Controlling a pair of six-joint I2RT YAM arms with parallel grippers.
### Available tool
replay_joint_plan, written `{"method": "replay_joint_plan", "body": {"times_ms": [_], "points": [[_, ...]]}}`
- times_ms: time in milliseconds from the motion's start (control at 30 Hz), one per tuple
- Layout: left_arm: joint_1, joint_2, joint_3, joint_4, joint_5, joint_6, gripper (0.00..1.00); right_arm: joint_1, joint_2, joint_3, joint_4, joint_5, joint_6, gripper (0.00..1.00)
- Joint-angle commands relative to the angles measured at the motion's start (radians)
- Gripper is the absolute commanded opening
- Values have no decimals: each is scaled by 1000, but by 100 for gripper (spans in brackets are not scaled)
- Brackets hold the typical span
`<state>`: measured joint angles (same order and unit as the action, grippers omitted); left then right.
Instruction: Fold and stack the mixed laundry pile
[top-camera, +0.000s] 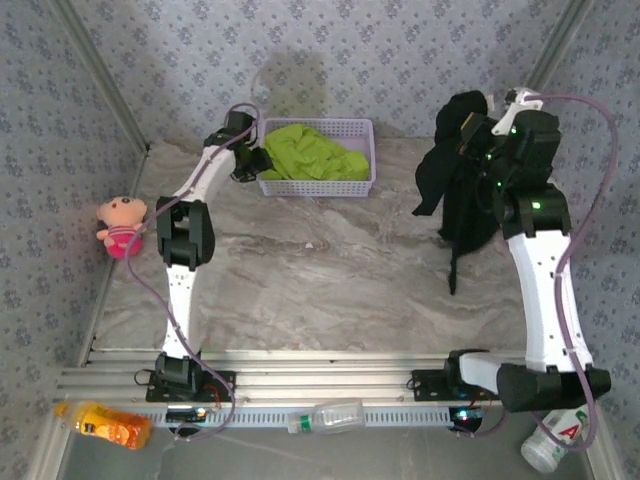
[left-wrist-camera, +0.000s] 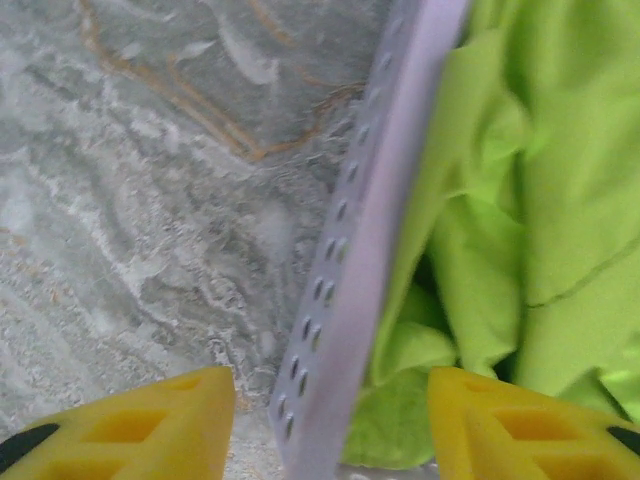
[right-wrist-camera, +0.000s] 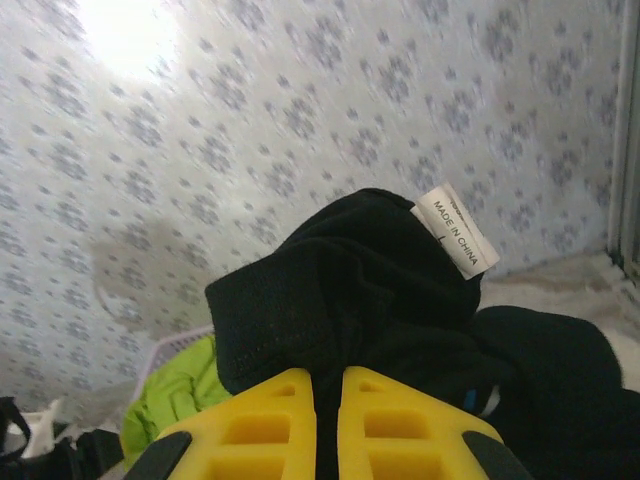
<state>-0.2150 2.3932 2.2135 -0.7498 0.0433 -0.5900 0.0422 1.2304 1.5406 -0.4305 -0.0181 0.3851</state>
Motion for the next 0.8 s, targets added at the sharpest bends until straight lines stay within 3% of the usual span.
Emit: {"method": "replay_joint_plan", "body": {"times_ms": [0,233,467,600,767], "points": [[11,10,15,-63,-69,5,47,-11,17,-20,97,-23,32,0],[50,-60,-93,-92,-195,-12,32,-18,44,-67,128,-42,56,0],[225,-269,-443,16,-233,-108,18,-20,44,-144,166,-79,96,0],[323,-383,-618,64,-238,-145,17,-18,61,-181,190,-113,133,0],[382,-509,-809,141,-244,-241,17,-7,107,-183,200,-161,150,0]]}}
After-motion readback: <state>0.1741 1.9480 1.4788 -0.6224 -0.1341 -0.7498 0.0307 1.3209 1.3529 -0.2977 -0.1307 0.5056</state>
